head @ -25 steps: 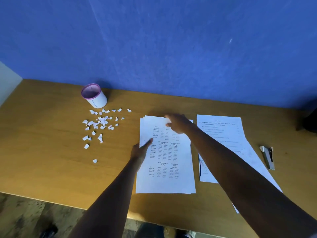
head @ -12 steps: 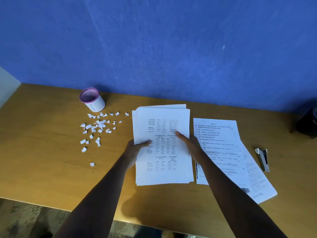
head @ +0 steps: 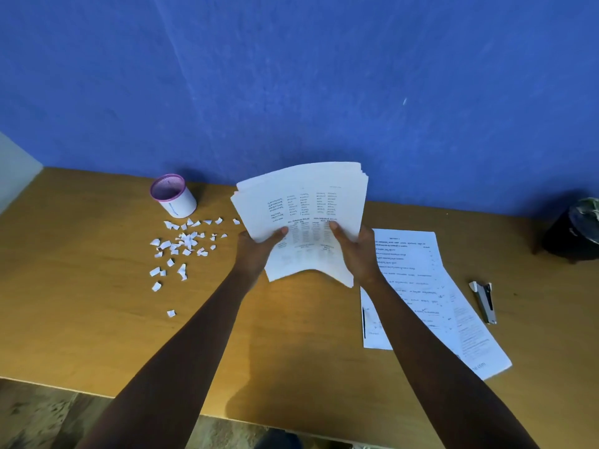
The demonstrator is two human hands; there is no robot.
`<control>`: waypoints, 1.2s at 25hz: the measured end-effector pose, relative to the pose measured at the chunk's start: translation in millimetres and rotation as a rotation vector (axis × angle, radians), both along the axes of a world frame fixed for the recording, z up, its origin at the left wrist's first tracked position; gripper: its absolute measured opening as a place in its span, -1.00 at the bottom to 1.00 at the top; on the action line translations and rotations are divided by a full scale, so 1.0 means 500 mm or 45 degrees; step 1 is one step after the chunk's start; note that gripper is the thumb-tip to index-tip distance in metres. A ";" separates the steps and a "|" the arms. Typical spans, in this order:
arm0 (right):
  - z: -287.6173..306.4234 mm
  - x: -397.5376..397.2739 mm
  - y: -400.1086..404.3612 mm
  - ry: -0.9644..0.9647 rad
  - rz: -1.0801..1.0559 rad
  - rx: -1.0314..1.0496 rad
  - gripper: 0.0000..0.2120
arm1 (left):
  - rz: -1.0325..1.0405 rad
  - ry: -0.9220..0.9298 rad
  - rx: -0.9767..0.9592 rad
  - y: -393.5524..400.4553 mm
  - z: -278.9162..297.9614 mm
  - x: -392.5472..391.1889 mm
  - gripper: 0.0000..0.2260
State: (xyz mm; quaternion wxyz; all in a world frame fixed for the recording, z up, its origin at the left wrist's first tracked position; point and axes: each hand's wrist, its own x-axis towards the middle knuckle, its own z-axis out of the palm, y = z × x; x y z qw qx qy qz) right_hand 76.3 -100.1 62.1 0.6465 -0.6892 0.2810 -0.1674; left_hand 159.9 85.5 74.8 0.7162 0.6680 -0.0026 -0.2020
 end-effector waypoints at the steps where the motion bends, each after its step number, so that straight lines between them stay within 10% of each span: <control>1: 0.019 0.000 -0.001 -0.043 0.028 0.012 -0.77 | 0.020 -0.020 -0.021 -0.005 0.018 -0.001 -0.73; 30: 0.073 -0.030 -0.025 -0.018 0.208 0.121 -0.69 | -0.084 -0.077 0.007 -0.013 0.104 -0.029 -0.70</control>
